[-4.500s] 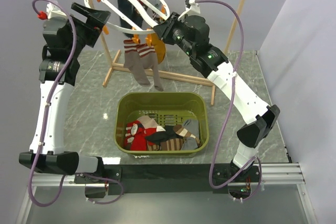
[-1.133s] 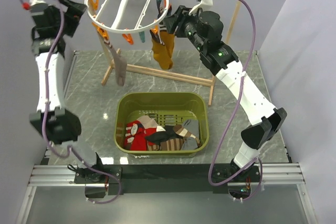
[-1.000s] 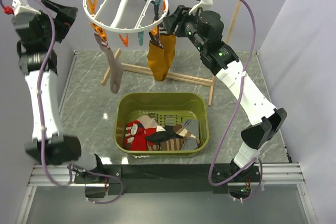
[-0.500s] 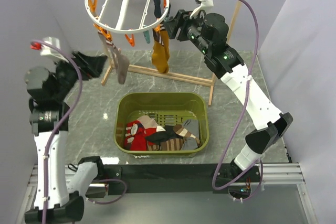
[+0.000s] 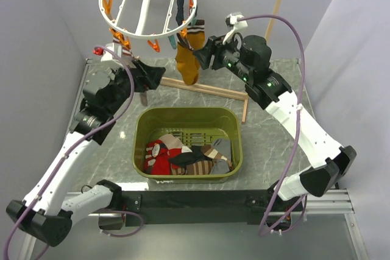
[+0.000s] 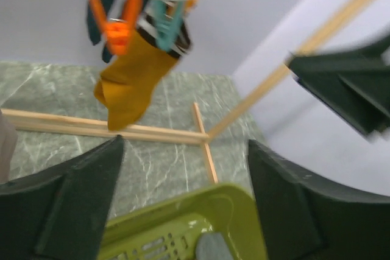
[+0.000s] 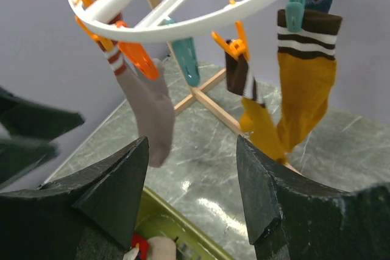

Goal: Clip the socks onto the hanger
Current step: Adjust the hanger on the clothesline.

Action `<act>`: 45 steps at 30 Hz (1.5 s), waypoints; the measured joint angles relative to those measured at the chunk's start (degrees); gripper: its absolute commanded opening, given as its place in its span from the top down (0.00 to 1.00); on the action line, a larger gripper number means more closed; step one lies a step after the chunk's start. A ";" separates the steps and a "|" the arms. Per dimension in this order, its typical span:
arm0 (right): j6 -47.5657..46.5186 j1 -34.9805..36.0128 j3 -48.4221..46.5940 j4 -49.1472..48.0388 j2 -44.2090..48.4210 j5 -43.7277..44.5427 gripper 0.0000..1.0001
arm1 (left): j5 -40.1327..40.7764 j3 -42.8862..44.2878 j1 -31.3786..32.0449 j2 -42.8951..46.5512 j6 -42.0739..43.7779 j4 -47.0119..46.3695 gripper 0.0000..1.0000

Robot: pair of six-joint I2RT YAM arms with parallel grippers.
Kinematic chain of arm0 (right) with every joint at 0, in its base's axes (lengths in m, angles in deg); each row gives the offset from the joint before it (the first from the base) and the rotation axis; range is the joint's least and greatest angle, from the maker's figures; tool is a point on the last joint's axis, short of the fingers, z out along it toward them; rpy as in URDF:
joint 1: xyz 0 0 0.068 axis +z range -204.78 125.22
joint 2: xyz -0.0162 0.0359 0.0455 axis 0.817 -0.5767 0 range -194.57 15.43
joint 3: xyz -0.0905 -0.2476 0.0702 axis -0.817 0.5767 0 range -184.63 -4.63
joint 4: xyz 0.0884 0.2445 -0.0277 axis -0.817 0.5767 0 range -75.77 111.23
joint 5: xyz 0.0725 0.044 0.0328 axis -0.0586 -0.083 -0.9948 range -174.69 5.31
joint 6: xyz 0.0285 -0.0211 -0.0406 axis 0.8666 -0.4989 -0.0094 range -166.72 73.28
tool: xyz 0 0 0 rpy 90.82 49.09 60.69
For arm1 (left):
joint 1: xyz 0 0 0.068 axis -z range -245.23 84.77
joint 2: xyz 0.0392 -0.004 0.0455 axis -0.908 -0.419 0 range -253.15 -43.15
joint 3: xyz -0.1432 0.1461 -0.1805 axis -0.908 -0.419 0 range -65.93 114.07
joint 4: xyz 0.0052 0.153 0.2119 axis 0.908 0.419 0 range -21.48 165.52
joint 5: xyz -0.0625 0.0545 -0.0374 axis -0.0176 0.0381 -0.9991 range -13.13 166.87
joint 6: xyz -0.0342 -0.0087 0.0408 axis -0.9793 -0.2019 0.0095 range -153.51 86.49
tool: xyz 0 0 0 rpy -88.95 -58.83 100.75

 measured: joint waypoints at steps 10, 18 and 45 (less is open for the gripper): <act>1.86 0.68 1.57 -1.73 0.55 3.76 0.35 | 13.31 1.60 2.69 -7.30 -3.87 -3.52 0.22; 2.43 0.68 -0.04 -1.90 -2.32 5.81 0.35 | 18.40 9.49 2.58 -12.02 -3.56 -2.82 0.23; -5.60 2.45 0.09 -8.55 -4.33 -8.55 0.36 | 0.00 13.18 -6.71 -16.55 0.33 -3.13 0.20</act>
